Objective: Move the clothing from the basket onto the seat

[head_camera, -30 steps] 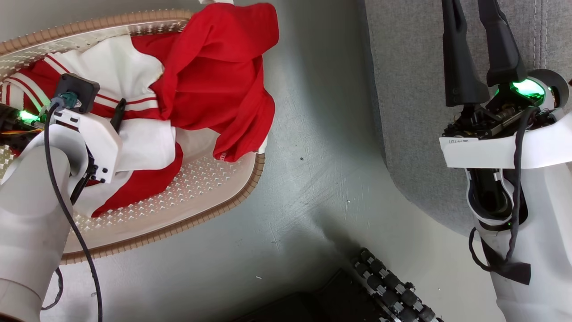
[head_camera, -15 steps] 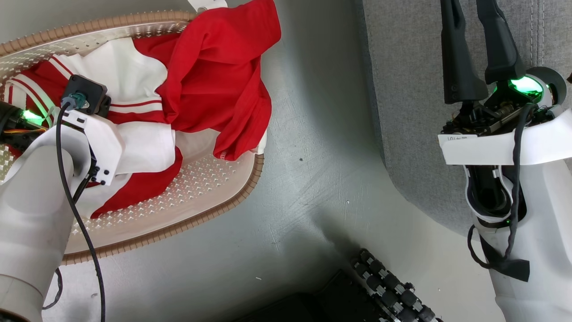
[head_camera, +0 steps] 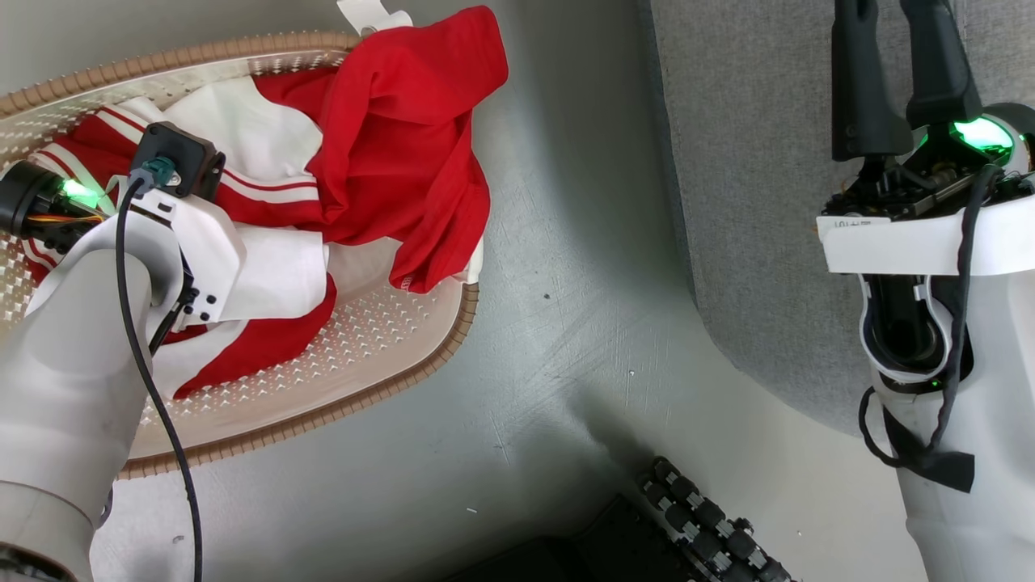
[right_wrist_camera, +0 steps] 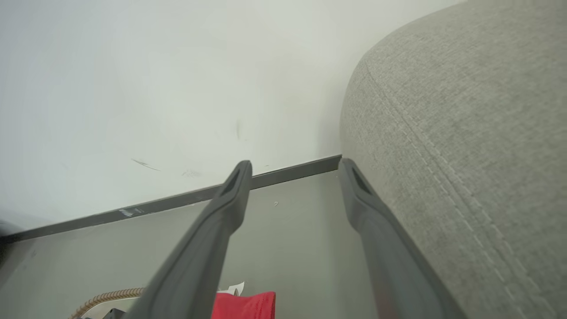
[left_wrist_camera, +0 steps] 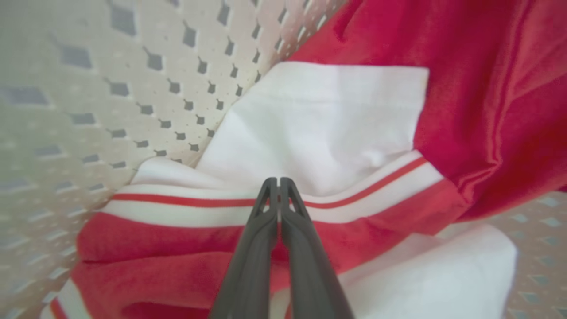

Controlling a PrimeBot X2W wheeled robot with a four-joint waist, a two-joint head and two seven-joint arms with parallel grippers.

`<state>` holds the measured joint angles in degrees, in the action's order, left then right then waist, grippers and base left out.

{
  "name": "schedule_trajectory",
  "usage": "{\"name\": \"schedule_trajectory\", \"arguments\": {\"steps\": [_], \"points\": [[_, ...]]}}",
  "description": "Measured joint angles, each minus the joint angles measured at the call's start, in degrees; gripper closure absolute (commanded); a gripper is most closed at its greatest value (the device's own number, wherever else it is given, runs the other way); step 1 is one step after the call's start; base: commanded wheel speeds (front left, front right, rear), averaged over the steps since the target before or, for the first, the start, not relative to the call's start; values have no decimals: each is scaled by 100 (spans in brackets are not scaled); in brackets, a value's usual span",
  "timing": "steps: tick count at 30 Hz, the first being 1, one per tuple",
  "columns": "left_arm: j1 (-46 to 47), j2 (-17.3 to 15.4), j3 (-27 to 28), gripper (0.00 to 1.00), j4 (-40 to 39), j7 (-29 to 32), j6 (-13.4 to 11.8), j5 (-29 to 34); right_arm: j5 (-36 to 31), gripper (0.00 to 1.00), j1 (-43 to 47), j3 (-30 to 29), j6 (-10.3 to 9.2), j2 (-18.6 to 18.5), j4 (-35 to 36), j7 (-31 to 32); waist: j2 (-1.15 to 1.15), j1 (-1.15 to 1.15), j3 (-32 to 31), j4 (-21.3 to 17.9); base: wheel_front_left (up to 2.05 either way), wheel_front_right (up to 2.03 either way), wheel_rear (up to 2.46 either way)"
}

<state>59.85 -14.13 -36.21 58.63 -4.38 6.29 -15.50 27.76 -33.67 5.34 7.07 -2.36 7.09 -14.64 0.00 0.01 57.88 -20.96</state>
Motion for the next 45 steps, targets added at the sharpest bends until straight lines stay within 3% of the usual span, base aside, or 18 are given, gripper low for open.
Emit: {"name": "schedule_trajectory", "arguments": {"steps": [26, 45], "points": [[-260, 338, -149, 100, -49, -855, 94, -265, -167, 0, -211, -263, 0, -7, -202, -1, 0, 0, -855, 275, 0, 0, 0], [-1063, 658, -369, 100, -926, -983, 94, -1066, -502, 0, 51, -250, 0, -16, -613, -1, 0, -1, -1975, 663, 0, 0, 0]]}}
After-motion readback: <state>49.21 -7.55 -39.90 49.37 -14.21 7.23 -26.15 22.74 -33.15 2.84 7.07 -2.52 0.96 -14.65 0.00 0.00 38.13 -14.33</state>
